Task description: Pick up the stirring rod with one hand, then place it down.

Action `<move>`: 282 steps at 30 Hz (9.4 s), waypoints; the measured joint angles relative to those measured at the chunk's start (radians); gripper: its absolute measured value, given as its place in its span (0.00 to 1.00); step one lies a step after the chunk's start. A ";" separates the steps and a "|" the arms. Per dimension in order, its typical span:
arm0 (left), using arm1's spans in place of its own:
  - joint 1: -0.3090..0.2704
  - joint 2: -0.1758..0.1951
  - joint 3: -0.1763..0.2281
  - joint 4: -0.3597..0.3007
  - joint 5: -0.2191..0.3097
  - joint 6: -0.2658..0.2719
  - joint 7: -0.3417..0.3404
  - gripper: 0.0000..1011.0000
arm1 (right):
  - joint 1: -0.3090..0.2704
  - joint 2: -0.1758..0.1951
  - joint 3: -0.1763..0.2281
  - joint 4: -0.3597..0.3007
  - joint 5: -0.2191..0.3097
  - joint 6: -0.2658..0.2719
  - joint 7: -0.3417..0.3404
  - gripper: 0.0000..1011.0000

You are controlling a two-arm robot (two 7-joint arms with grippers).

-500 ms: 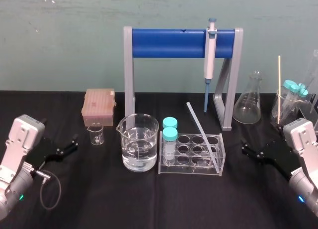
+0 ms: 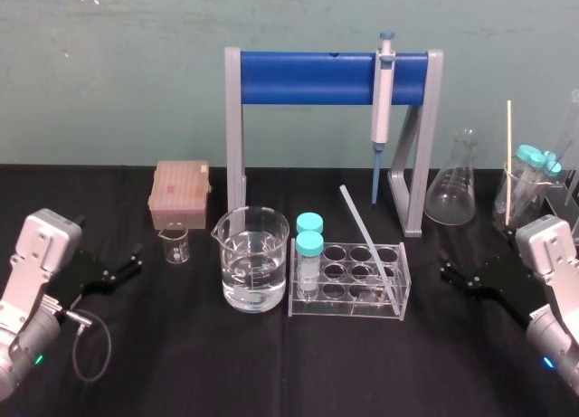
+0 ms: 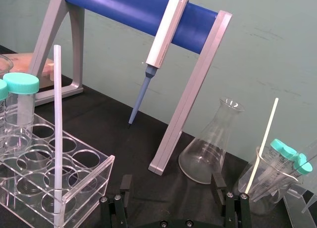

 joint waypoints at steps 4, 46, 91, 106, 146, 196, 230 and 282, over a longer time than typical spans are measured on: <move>0.000 0.000 0.000 0.000 0.000 0.000 0.000 0.99 | 0.000 0.000 0.000 0.000 0.000 0.000 0.000 0.99; 0.000 0.000 0.000 0.000 0.000 0.000 0.000 0.99 | 0.000 0.000 0.000 0.000 0.000 0.000 0.000 0.99; 0.000 0.000 0.000 0.000 0.000 0.000 0.000 0.99 | 0.266 -0.189 -0.030 0.231 0.132 -0.216 0.492 0.99; 0.000 0.000 0.000 0.000 0.000 0.000 0.000 0.99 | 0.233 -0.242 0.008 0.256 0.232 -0.060 0.556 0.99; 0.000 0.000 0.000 0.000 0.000 0.000 0.000 0.99 | 0.229 -0.261 0.036 0.299 0.201 -0.024 0.537 0.76; 0.000 0.000 0.000 0.000 0.000 0.000 0.000 0.99 | 0.208 -0.289 0.102 0.205 0.039 -0.333 0.441 0.06; 0.000 0.000 0.000 0.000 0.000 0.000 0.000 0.99 | 0.178 -0.366 0.201 0.286 0.121 -0.458 0.471 0.06; 0.000 0.000 0.000 0.000 0.000 0.000 0.000 0.99 | 0.180 -0.365 0.198 0.285 0.124 -0.466 0.476 0.06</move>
